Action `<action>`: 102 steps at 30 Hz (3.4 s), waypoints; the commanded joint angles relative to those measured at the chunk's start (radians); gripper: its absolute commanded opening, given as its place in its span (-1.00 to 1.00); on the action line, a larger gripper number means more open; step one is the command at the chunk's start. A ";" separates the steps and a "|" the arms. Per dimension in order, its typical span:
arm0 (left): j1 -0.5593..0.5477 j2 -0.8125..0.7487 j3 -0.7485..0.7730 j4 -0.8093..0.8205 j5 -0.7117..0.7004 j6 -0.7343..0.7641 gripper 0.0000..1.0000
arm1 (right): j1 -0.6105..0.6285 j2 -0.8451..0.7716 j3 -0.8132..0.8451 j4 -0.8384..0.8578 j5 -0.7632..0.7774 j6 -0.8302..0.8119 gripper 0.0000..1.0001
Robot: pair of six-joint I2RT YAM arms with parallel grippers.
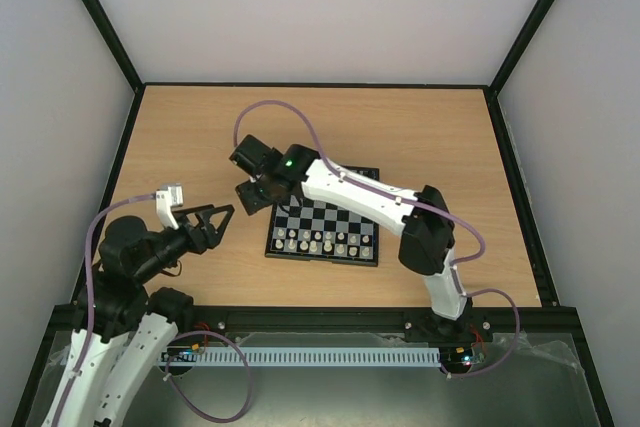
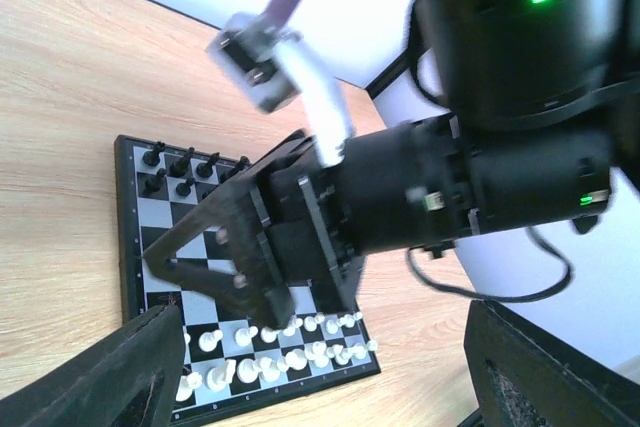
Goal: Set up the chess pieces on the board
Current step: Place the chess piece on the chessboard, then reset both arms
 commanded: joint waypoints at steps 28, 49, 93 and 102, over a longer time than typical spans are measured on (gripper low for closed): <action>0.005 0.203 -0.008 0.094 -0.108 -0.005 0.98 | -0.051 -1.081 -1.081 0.321 0.341 0.169 0.97; -0.214 0.414 -0.089 0.547 -0.355 0.029 0.99 | -0.069 -1.367 -1.381 0.685 0.528 -0.012 0.97; 0.286 0.646 -0.565 1.389 -0.639 0.443 0.99 | -0.817 -0.958 -1.758 1.609 0.653 -0.155 0.97; 0.286 0.960 -0.499 1.558 -0.673 0.440 0.99 | -0.876 -0.660 -1.678 1.824 0.616 -0.215 0.97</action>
